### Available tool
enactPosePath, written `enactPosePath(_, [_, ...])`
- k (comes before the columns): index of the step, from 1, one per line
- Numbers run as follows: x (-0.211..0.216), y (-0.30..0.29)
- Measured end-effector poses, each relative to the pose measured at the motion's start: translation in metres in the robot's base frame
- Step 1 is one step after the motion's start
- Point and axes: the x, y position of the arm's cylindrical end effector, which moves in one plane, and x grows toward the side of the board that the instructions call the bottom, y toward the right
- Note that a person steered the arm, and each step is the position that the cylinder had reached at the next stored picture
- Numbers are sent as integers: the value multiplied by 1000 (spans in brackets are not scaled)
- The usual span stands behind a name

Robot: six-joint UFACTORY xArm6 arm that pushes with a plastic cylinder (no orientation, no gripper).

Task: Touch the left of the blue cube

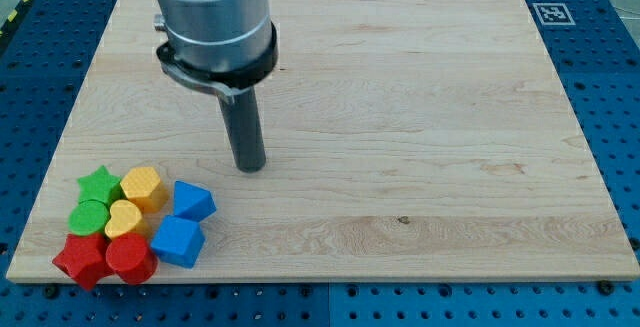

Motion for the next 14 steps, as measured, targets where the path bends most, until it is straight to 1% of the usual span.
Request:
enactPosePath(1, [-46,-41])
enactPosePath(2, [-53,-115])
enactPosePath(3, [-44,-186])
enactPosePath(4, [-18,-220])
enactPosePath(5, [6,-219])
enactPosePath(6, [94,-219])
enactPosePath(7, [124,-216])
enactPosePath(8, [124,-216])
enactPosePath(9, [124,-201])
enactPosePath(11, [123,-148])
enactPosePath(12, [123,-145])
enactPosePath(14, [109,-141])
